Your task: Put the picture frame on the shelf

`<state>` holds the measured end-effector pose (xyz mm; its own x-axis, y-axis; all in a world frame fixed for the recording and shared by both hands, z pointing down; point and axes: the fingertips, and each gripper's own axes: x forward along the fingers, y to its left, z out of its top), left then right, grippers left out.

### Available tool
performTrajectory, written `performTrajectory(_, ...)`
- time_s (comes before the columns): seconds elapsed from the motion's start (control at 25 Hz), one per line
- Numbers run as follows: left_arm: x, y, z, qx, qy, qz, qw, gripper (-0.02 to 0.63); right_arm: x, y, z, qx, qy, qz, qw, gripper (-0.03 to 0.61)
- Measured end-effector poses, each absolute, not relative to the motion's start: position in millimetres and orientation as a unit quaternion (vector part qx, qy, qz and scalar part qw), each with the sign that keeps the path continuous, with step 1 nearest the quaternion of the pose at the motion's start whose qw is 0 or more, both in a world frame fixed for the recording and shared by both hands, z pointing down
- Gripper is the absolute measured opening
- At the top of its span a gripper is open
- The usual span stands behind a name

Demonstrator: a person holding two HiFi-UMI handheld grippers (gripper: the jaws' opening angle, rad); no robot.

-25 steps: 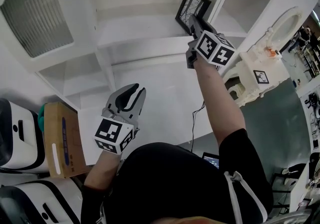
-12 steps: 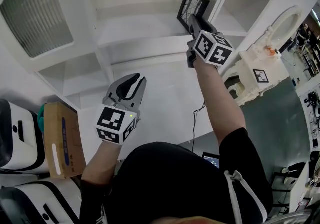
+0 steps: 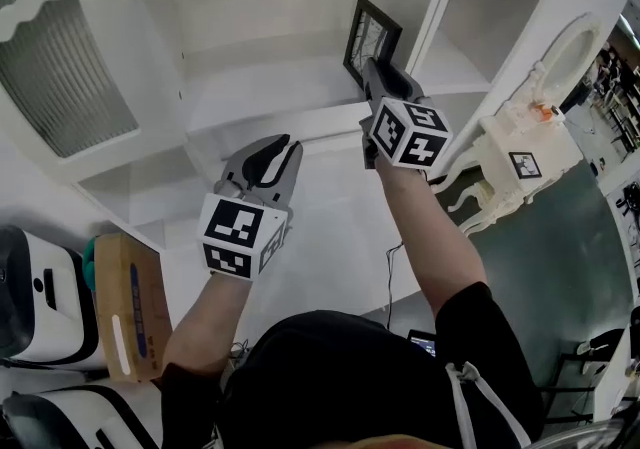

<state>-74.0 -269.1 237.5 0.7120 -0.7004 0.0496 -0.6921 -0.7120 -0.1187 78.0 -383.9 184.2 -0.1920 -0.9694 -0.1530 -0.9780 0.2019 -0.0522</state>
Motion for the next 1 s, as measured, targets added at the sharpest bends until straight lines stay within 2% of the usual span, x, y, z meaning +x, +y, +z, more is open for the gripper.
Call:
performTrajectory(0.28,-53.3,-285.8,228.7,-0.929,0.363,-0.048,0.051,0.063,85.6,-390.2,182.0,-0.641,0.761,0.014,0.097,0.072)
performTrajectory(1.0,-38.1,-311.3,221.5,-0.937,0.343,-0.044,0.045,0.063,100.1,-397.2,179.5,-0.662,0.742,0.028,0.098,0.074)
